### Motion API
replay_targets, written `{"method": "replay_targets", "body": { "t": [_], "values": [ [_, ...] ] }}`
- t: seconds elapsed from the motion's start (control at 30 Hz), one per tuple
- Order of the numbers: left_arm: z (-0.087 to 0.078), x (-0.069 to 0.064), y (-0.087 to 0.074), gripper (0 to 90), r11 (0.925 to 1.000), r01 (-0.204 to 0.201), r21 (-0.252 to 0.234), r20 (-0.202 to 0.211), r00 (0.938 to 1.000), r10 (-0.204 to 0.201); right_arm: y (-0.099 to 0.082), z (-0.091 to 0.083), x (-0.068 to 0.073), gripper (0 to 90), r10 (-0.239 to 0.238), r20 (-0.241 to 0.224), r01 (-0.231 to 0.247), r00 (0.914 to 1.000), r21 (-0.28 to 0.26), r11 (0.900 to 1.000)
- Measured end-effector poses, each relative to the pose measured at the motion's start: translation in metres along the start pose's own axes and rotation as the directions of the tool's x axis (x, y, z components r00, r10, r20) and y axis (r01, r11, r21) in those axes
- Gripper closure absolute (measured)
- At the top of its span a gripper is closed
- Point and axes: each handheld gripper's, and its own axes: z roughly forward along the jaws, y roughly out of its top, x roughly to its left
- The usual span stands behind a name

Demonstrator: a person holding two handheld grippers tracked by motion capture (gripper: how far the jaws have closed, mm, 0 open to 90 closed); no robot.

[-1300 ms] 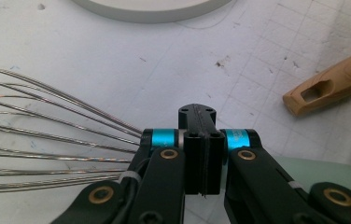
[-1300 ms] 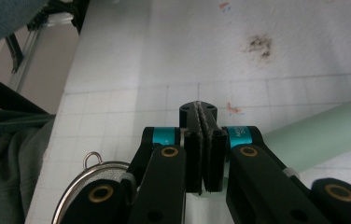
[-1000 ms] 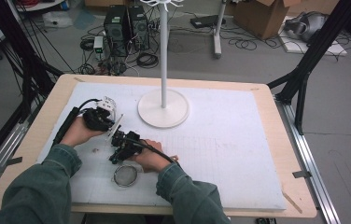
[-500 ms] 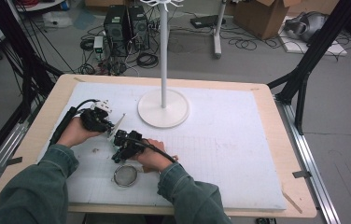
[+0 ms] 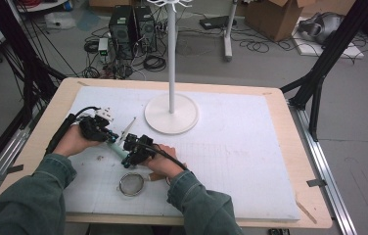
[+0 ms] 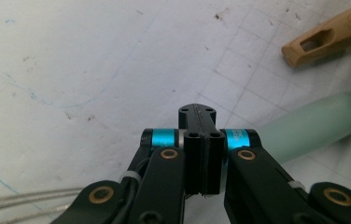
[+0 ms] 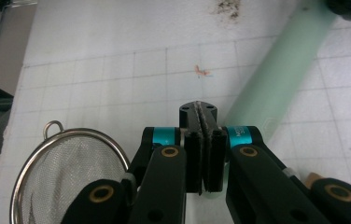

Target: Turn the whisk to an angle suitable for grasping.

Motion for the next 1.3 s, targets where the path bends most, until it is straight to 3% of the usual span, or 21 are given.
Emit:
{"method": "replay_targets", "body": {
  "t": [0.03,0.1,0.13,0.2,0.23,0.27,0.33,0.4,0.43,0.47,0.5,0.6,0.63,0.83,0.87,0.93,0.97,1.03,1.1,1.27,1.3],
  "values": [
    [-0.001,-0.001,-0.001,89.6,1.0000,-0.002,0.008,-0.003,1.0000,0.002,0.000,-0.001,0.002,89.6,0.032,0.000,-0.032,0.9995,0.017,0.9994],
    [-0.001,-0.001,-0.001,89.5,0.9999,-0.003,0.012,-0.001,1.0000,0.004,-0.001,-0.001,-0.001,89.6,0.007,0.009,-0.007,0.9999,0.004,1.0000],
    [-0.002,-0.002,-0.002,89.6,0.9999,-0.001,0.015,-0.001,1.0000,0.001,-0.001,-0.003,0.000,89.6,0.034,0.009,-0.034,0.9994,0.023,0.9991],
    [-0.003,-0.002,-0.003,89.6,0.9998,-0.001,0.020,-0.003,1.0000,0.001,-0.002,-0.003,-0.003,89.6,0.016,0.019,-0.016,0.9997,0.010,0.9998],
    [-0.003,-0.003,-0.003,89.5,0.9998,0.002,0.021,-0.004,1.0000,-0.002,-0.002,-0.004,-0.001,89.6,0.045,0.021,-0.046,0.9988,0.031,0.9985],
    [-0.004,-0.003,-0.003,89.6,0.9996,-0.006,0.027,-0.007,1.0000,0.007,-0.002,-0.003,-0.005,89.6,0.005,0.024,-0.006,0.9997,0.007,1.0000],
    [-0.004,-0.003,-0.004,89.5,0.9994,-0.003,0.035,-0.003,1.0000,0.003,-0.003,-0.003,-0.004,89.6,0.037,0.026,-0.038,0.9990,0.026,0.9989],
    [-0.005,-0.004,-0.005,89.6,0.9992,0.003,0.039,-0.001,1.0000,-0.003,-0.004,-0.002,-0.007,89.6,0.014,0.040,-0.015,0.9991,0.018,0.9997],
    [-0.005,-0.004,-0.005,89.6,0.9991,-0.003,0.042,0.001,1.0000,0.003,-0.004,-0.003,-0.006,89.6,0.042,0.041,-0.043,0.9983,0.033,0.9985],
    [-0.005,-0.004,-0.005,89.6,0.9991,-0.004,0.042,0.001,1.0000,0.004,-0.004,-0.002,-0.008,89.6,0.020,0.043,-0.021,0.9989,0.016,0.9996],
    [-0.006,-0.004,-0.005,89.6,0.9990,-0.007,0.045,0.002,1.0000,0.007,-0.005,-0.003,-0.007,89.6,0.041,0.051,-0.042,0.9979,0.030,0.9987],
    [-0.008,-0.004,-0.006,89.6,0.9988,-0.008,0.048,0.002,1.0000,0.008,-0.006,-0.003,-0.011,89.6,0.024,0.055,-0.026,0.9982,0.022,0.9994],
    [-0.008,-0.004,-0.006,89.6,0.9990,-0.003,0.045,0.008,1.0000,0.003,-0.006,-0.004,-0.009,89.6,0.063,0.060,-0.065,0.9962,0.037,0.9972],
    [-0.013,-0.006,-0.007,89.6,0.9987,-0.006,0.051,0.012,0.9999,0.005,-0.007,-0.002,-0.013,89.6,0.044,0.068,-0.045,0.9968,0.022,0.9987],
    [-0.014,-0.006,-0.008,89.6,0.9987,-0.011,0.051,0.011,0.9999,0.010,-0.007,-0.003,-0.011,89.6,0.076,0.070,-0.079,0.9946,0.042,0.9960],
    [-0.015,-0.005,-0.009,89.6,0.9983,-0.009,0.058,0.006,0.9999,0.009,-0.007,-0.002,-0.015,89.6,0.040,0.076,-0.041,0.9963,0.018,0.9990],
    [-0.016,-0.004,-0.010,89.6,0.9980,-0.009,0.063,0.006,0.9999,0.009,-0.008,-0.003,-0.014,89.6,0.071,0.077,-0.074,0.9945,0.026,0.9969],
    [-0.016,-0.004,-0.011,89.6,0.9981,-0.007,0.062,0.005,1.0000,0.007,-0.008,-0.003,-0.016,89.6,0.048,0.079,-0.049,0.9957,0.009,0.9988],
    [-0.017,-0.002,-0.013,89.6,0.9973,-0.006,0.074,-0.005,1.0000,0.007,-0.008,-0.005,-0.015,89.6,0.080,0.089,-0.082,0.9928,0.018,0.9965],
    [-0.019,0.001,-0.017,89.6,0.9969,0.013,0.077,-0.017,0.9998,-0.012,-0.009,-0.004,-0.020,89.6,0.064,0.094,-0.064,0.9935,-0.003,0.9980],
    [-0.019,0.002,-0.018,89.6,0.9964,0.018,0.083,-0.017,0.9997,-0.016,-0.009,-0.005,-0.017,89.6,0.097,0.099,-0.099,0.9903,0.016,0.9949]
  ]
}}
